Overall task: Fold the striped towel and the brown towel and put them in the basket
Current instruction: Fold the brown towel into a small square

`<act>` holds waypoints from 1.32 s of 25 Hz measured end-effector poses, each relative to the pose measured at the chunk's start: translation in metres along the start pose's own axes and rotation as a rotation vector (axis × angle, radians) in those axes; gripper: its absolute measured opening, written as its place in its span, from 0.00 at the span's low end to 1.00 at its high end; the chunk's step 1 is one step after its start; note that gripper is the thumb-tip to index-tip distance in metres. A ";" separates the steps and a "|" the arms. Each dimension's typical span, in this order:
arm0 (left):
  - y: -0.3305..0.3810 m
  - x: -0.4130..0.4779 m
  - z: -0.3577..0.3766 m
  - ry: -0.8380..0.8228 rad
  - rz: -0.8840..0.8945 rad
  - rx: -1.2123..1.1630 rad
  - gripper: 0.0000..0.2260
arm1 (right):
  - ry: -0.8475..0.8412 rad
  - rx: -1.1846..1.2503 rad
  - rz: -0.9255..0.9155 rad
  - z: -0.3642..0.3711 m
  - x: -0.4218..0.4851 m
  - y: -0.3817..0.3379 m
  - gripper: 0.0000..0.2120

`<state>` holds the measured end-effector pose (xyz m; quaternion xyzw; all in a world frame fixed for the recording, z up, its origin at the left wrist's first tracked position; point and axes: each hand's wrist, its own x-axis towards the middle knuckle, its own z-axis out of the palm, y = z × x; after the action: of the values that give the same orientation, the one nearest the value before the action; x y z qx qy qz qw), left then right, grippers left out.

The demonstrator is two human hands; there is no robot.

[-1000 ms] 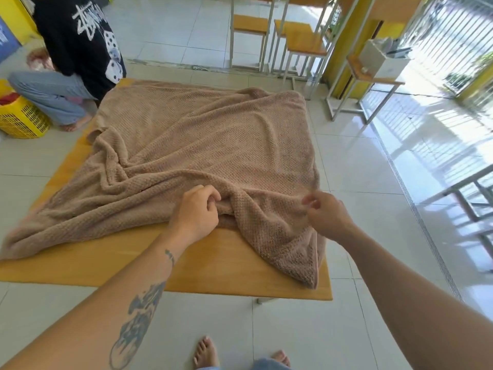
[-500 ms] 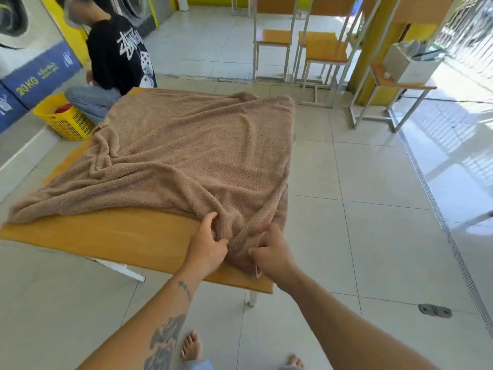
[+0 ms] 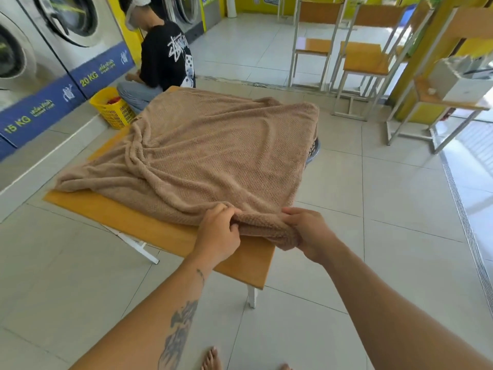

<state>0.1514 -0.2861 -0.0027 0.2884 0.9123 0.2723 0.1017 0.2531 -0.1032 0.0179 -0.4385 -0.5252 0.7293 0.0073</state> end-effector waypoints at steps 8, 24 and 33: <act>0.003 0.056 -0.008 -0.105 0.041 -0.140 0.14 | 0.097 -0.044 -0.004 0.008 0.002 0.017 0.25; -0.077 0.017 -0.008 0.053 0.080 0.357 0.03 | 0.117 -0.443 -0.349 0.026 -0.032 0.048 0.39; -0.103 -0.039 -0.038 0.033 0.137 0.495 0.09 | 0.063 -0.894 -0.204 0.019 -0.043 0.079 0.19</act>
<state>0.1214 -0.3961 -0.0276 0.3612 0.9310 0.0514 -0.0058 0.3029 -0.1734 -0.0151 -0.3666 -0.8283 0.4130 -0.0951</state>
